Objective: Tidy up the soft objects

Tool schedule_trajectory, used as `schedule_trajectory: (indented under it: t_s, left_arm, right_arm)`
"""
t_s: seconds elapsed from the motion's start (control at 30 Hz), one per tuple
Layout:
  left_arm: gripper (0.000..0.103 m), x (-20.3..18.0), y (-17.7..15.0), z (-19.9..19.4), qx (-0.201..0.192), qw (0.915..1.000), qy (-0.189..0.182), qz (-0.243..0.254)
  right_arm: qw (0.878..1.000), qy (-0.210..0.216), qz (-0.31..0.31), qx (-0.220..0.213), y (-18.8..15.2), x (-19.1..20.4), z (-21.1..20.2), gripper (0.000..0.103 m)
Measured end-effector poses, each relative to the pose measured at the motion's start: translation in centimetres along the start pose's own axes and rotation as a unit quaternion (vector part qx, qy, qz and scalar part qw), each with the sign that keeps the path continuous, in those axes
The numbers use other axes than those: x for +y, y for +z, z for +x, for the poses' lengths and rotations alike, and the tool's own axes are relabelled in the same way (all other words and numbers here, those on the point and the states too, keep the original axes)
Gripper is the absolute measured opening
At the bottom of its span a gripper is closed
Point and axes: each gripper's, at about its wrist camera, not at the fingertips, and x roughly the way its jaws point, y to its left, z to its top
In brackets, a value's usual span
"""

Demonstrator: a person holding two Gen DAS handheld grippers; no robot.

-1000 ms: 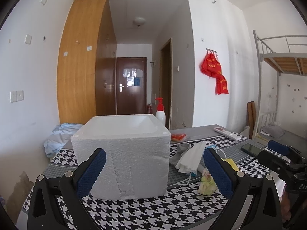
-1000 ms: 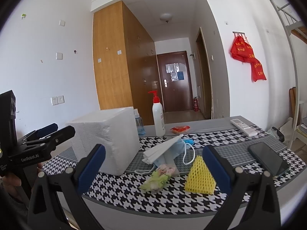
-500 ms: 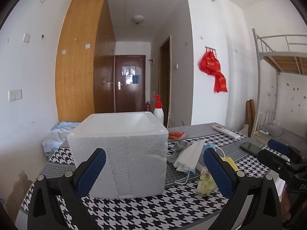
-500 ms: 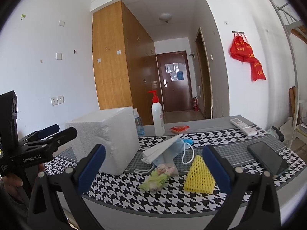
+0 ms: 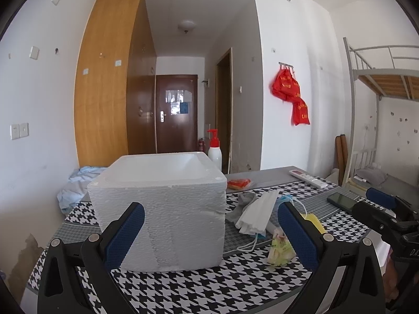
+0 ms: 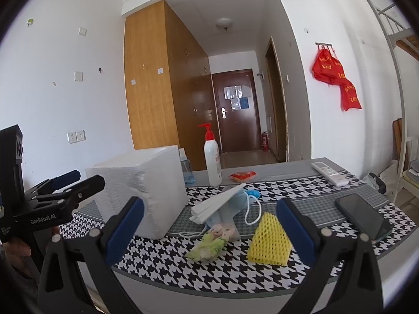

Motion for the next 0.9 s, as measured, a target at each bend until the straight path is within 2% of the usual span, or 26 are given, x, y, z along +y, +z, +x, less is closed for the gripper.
schedule_trajectory:
  t_s: [0.33, 0.7, 0.9]
  left_arm:
    - [0.102, 0.0, 0.2, 0.4, 0.001, 1.0000, 0.004, -0.002]
    - [0.102, -1.3, 0.2, 1.7, 0.016, 0.9997, -0.017, 0.011]
    - [0.102, -2.6, 0.0, 2.7, 0.038, 0.9980, -0.044, 0.027]
  right_arm:
    - [1.000, -0.001, 0.000, 0.003, 0.1, -0.5, 0.3, 0.102]
    - [1.000, -0.014, 0.000, 0.016, 0.1, -1.6, 1.1, 0.102]
    - [0.999, -0.021, -0.004, 0.028, 0.2, -2.3, 1.4, 0.102]
